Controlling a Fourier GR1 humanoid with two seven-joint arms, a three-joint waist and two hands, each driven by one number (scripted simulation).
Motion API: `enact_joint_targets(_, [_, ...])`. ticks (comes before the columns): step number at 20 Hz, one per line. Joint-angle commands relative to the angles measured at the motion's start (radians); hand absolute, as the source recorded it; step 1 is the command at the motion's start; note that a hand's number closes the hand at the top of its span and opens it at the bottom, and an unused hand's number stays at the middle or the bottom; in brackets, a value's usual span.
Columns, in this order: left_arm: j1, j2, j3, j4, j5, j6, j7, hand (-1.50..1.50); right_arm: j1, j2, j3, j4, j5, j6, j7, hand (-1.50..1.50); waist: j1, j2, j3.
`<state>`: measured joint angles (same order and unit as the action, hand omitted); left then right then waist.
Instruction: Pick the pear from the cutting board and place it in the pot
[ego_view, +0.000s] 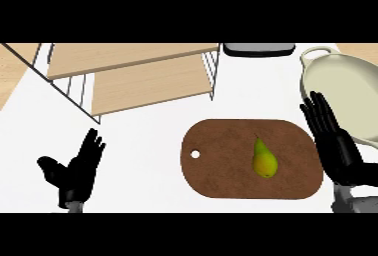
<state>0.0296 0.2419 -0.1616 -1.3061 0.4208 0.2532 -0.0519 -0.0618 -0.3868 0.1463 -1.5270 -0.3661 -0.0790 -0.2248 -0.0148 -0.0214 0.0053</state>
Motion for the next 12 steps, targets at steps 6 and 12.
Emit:
enact_joint_targets(6, [-0.251, 0.159, 0.077, -0.175, -0.106, 0.048, 0.008, 0.0, -0.197, -0.072, -0.145, 0.369, -0.156, 0.269, -0.023, 1.5, 0.064, 0.039, 0.004])
enact_joint_targets(12, [-0.26, 0.14, 0.035, -0.181, -0.108, 0.057, 0.1, 0.0, -0.218, -0.09, -0.123, 0.602, 0.067, 0.216, -0.288, -1.5, 0.052, 0.038, 0.002])
